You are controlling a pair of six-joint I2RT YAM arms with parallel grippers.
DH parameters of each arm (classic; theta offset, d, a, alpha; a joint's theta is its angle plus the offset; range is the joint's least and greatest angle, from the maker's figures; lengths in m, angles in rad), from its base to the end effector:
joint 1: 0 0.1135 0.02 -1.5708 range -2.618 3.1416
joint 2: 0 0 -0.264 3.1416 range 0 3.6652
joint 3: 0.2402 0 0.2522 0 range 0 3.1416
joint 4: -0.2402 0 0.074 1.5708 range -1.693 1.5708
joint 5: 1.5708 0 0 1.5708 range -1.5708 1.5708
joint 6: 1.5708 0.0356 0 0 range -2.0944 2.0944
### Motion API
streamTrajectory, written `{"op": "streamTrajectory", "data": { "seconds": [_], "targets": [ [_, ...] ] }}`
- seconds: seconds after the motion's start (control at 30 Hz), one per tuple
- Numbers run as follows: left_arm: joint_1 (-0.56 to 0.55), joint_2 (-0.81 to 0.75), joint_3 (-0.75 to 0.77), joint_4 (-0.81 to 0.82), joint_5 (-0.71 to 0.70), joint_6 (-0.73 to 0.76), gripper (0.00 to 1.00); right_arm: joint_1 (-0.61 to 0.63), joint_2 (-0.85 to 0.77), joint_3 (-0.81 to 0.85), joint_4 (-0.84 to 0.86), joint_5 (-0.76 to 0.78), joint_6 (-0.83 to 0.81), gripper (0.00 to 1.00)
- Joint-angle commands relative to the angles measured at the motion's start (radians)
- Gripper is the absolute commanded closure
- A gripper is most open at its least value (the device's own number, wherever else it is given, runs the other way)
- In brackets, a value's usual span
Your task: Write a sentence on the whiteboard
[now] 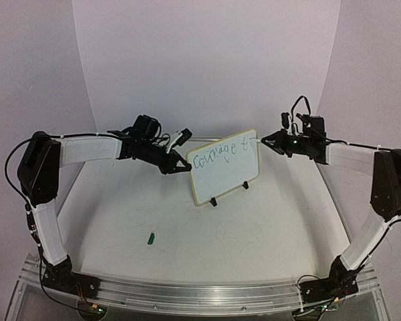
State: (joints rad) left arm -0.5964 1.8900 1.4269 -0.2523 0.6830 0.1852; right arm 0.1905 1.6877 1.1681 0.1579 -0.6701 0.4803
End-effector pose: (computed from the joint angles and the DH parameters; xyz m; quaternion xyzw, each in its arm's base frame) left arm 0.3394 -0.2576 0.2418 0.4550 0.7398 -0.3781 0.3204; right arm 0.3773 0.0953 0.2701 -0.0727 0.7959 0.4321 0.4178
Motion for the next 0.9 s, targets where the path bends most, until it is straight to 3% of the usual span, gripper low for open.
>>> {"op": "streamTrajectory", "data": {
  "seconds": [0.0,0.87],
  "targets": [
    [-0.014,0.022,0.023,-0.044,0.010,0.013,1.00,-0.003,0.027,0.008,0.029,-0.002,0.012,1.00],
    [-0.014,0.026,0.023,-0.043,0.014,0.014,1.00,-0.004,0.081,0.052,0.048,-0.062,-0.014,1.00]
  ]
}}
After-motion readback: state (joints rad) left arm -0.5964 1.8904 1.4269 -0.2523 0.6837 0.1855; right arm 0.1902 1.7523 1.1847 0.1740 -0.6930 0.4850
